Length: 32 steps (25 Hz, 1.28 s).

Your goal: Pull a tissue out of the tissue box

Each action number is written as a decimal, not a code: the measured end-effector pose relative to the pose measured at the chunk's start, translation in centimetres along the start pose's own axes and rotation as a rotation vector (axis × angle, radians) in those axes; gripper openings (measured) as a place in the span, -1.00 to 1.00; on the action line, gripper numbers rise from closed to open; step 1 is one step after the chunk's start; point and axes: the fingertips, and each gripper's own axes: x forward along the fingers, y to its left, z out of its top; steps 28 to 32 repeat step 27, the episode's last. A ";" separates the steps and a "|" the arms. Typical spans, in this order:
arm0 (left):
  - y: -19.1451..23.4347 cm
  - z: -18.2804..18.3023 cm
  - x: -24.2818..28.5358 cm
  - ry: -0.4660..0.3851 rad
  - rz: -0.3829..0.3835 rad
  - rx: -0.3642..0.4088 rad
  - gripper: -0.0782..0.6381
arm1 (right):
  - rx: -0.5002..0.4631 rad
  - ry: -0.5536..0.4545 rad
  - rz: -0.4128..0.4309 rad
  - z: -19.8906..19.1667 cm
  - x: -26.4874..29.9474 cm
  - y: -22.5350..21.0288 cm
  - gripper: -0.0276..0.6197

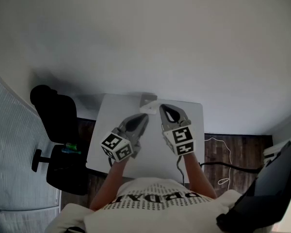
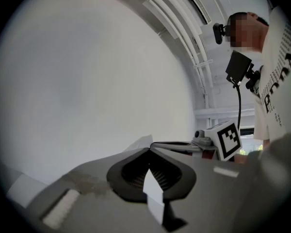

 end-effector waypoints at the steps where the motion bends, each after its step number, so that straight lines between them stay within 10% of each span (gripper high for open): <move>1: 0.0 0.0 0.0 -0.001 -0.001 0.000 -0.81 | 0.000 0.001 0.000 0.0 0.0 0.0 -0.89; 32: 0.9 -0.4 -0.5 0.000 -0.003 -0.020 -0.81 | -0.017 0.037 -0.014 -0.3 0.4 0.0 -0.89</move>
